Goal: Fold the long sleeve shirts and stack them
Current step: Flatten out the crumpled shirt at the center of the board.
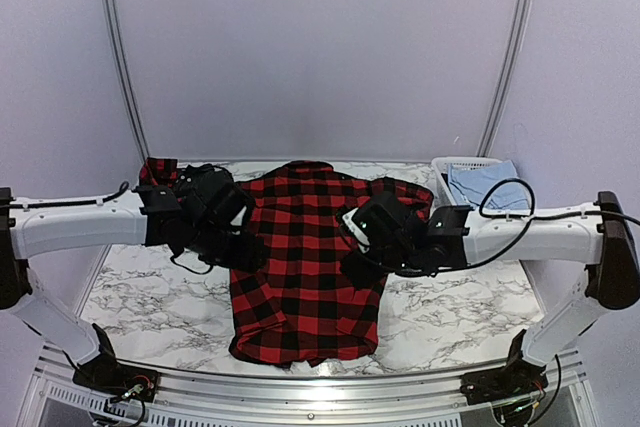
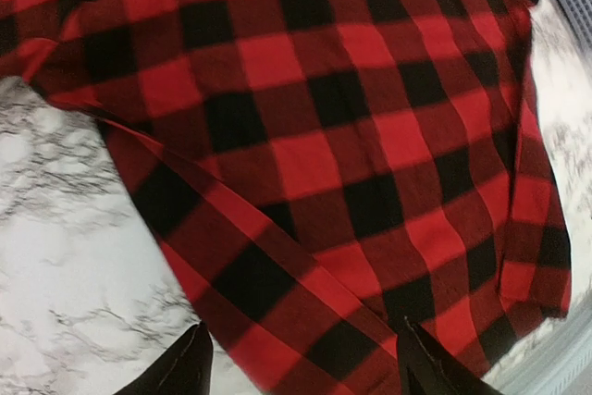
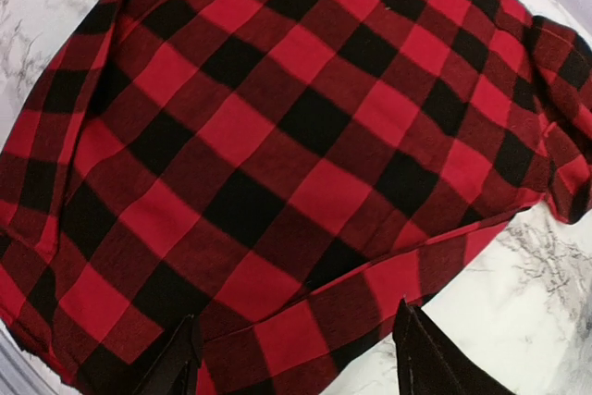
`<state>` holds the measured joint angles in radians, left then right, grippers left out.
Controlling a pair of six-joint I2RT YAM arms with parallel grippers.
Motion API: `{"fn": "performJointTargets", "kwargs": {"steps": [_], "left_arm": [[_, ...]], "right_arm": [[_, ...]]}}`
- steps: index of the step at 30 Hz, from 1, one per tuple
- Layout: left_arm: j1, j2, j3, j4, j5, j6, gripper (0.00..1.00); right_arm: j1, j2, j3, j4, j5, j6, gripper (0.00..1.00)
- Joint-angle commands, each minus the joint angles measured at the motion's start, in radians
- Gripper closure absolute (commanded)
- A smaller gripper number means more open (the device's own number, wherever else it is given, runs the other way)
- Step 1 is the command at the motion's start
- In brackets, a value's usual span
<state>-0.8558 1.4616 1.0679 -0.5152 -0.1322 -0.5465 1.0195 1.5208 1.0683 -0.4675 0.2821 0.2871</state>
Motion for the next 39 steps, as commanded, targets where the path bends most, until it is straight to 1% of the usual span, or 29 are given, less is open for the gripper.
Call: {"fn": "performJointTargets", "kwargs": {"steps": [1,4,11,14,15,18,20,23,25,28,30,32,33,37,39], "left_arm": [[-0.139,0.057,-0.004,0.019,-0.008,-0.078,0.33],[-0.209,0.13,0.012,0.019,0.007,-0.093,0.33],[-0.296,0.259,0.052,-0.008,0.042,-0.122,0.32],[-0.322,0.289,0.059,-0.012,0.044,-0.133,0.34],[-0.325,0.299,0.061,-0.017,0.032,-0.138,0.38],[-0.325,0.301,0.057,-0.034,-0.012,-0.156,0.53],[-0.325,0.281,0.046,-0.044,-0.051,-0.175,0.67],[-0.325,0.231,0.02,-0.05,-0.093,-0.206,0.78],[-0.325,0.202,-0.002,-0.051,-0.118,-0.231,0.89],[-0.325,0.165,-0.04,-0.052,-0.142,-0.263,0.97],[-0.325,0.154,-0.057,-0.051,-0.151,-0.276,0.99],[-0.325,0.162,-0.043,-0.049,-0.146,-0.264,0.98],[-0.326,0.173,-0.028,-0.045,-0.138,-0.251,0.94],[-0.33,0.235,0.043,-0.027,-0.115,-0.208,0.63],[-0.33,0.273,0.068,-0.025,-0.106,-0.198,0.56]], "right_arm": [[0.078,-0.017,-0.04,0.001,-0.014,0.094,0.36],[0.097,-0.003,-0.062,0.004,-0.012,0.123,0.37],[0.1,-0.001,-0.117,0.026,-0.024,0.17,0.4],[0.1,0.01,-0.123,0.031,-0.026,0.167,0.4],[0.099,0.016,-0.123,0.029,-0.024,0.165,0.41],[0.1,0.027,-0.126,0.024,-0.024,0.161,0.41],[0.1,0.029,-0.131,0.027,-0.031,0.161,0.41],[0.1,0.028,-0.137,0.037,-0.055,0.151,0.41],[0.102,0.03,-0.136,0.041,-0.072,0.139,0.41],[0.107,0.035,-0.129,0.044,-0.099,0.115,0.4],[0.113,0.046,-0.12,0.042,-0.105,0.104,0.4],[0.114,0.062,-0.111,0.036,-0.107,0.097,0.39],[0.115,0.071,-0.109,0.034,-0.107,0.097,0.39],[0.114,0.097,-0.106,0.024,-0.11,0.107,0.37],[0.115,0.1,-0.109,0.025,-0.122,0.109,0.36]]}}
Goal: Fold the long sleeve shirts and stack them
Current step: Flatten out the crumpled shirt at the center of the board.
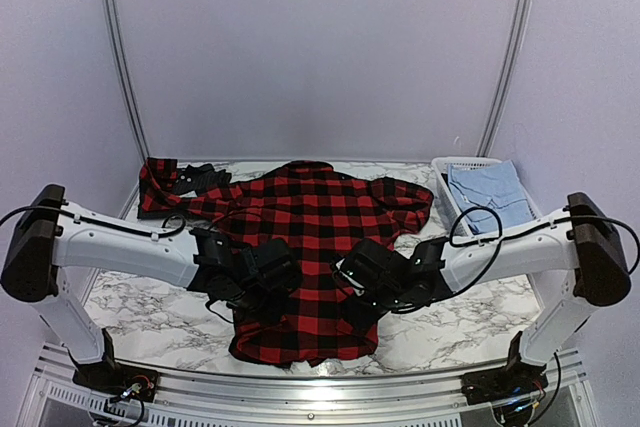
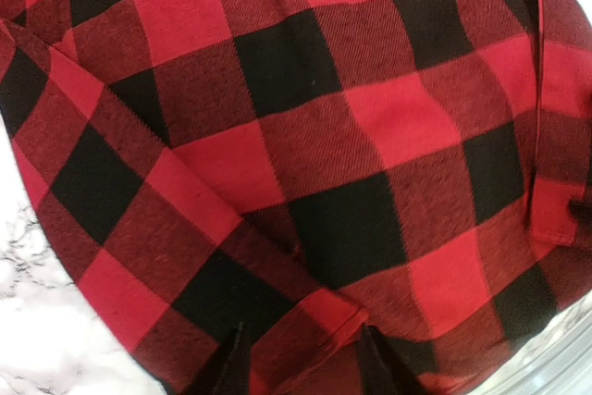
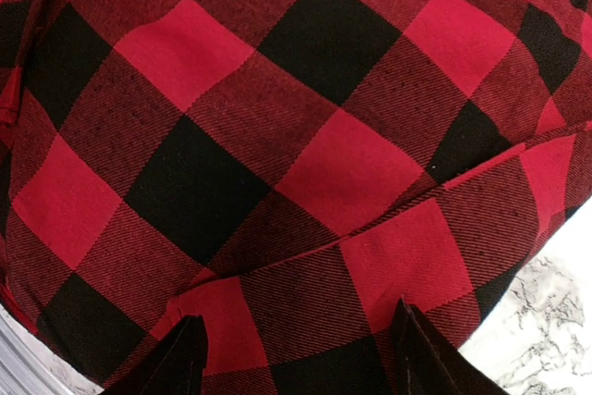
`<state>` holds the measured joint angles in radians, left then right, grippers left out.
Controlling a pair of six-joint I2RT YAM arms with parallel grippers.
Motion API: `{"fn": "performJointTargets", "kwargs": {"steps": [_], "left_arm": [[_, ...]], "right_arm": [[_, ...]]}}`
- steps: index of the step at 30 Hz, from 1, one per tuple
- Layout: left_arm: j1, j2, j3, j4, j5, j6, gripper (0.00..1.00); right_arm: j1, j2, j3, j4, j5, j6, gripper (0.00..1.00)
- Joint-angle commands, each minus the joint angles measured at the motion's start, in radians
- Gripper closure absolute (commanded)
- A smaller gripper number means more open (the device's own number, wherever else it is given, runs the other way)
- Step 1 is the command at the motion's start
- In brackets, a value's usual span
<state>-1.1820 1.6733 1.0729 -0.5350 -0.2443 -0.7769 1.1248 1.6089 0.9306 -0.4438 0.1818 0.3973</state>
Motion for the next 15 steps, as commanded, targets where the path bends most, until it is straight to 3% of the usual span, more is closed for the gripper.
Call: {"fn": "performJointTargets", "kwargs": {"steps": [1,6,15], "left_arm": [[-0.004,0.078,0.072,-0.004,0.009,0.035,0.54],[-0.004,0.132,0.073,-0.002,0.012,0.037,0.58],[-0.004,0.079,0.009,-0.001,-0.013,-0.001,0.93]], "right_arm": [[0.011,0.011,0.025,0.004,-0.028,-0.002,0.34],[0.017,0.017,0.028,0.002,-0.037,-0.004,0.29],[0.022,0.058,0.041,-0.008,-0.046,-0.016,0.28]]}}
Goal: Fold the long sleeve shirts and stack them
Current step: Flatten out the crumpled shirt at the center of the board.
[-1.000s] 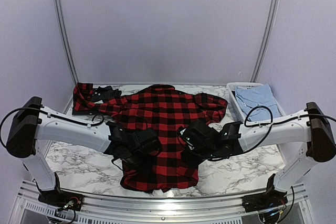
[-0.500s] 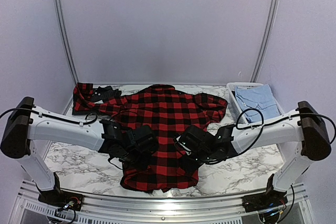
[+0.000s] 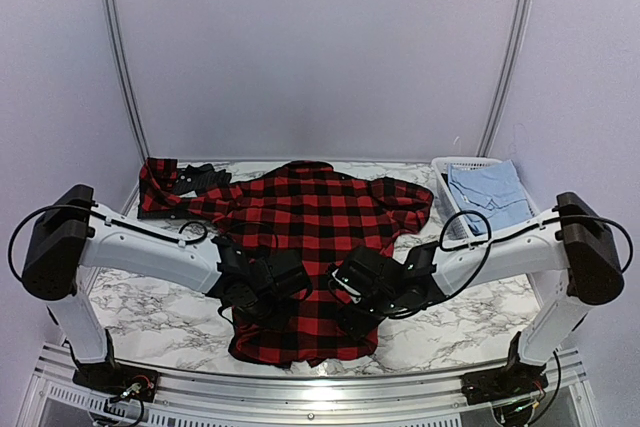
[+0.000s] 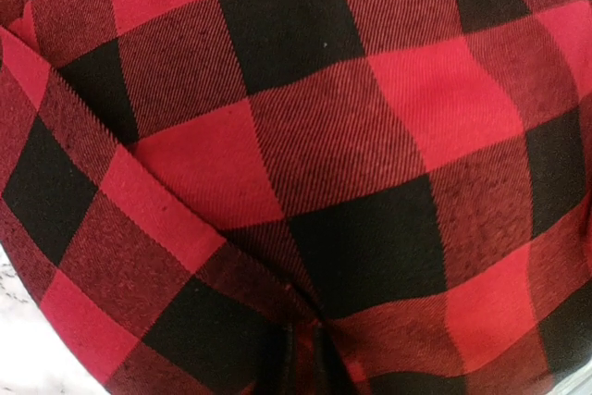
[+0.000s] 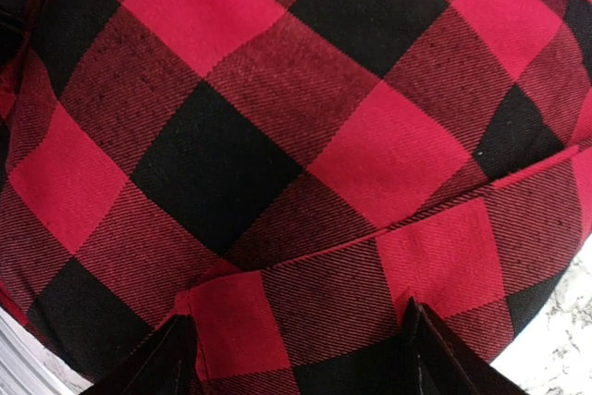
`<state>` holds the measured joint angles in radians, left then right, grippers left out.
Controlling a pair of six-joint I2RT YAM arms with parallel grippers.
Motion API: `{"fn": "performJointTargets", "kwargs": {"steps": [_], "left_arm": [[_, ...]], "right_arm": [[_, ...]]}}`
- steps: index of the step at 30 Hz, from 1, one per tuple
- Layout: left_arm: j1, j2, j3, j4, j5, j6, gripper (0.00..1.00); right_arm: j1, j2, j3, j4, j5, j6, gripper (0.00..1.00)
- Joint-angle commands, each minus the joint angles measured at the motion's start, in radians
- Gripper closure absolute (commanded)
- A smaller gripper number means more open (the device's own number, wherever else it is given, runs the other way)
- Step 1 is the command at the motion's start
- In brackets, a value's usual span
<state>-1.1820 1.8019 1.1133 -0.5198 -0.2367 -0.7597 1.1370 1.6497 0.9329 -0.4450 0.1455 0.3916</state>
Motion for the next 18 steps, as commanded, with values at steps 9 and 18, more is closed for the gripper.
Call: {"fn": "performJointTargets", "kwargs": {"steps": [9,18], "left_arm": [[0.001,-0.187,-0.127,-0.014,-0.06,-0.087,1.0],[0.002,-0.133,-0.09,0.044,0.03,-0.046,0.9]], "right_arm": [[0.03,0.037,0.079,-0.041,0.007,-0.028,0.27],[0.055,0.081,0.093,-0.048,0.033,-0.011,0.4]]}}
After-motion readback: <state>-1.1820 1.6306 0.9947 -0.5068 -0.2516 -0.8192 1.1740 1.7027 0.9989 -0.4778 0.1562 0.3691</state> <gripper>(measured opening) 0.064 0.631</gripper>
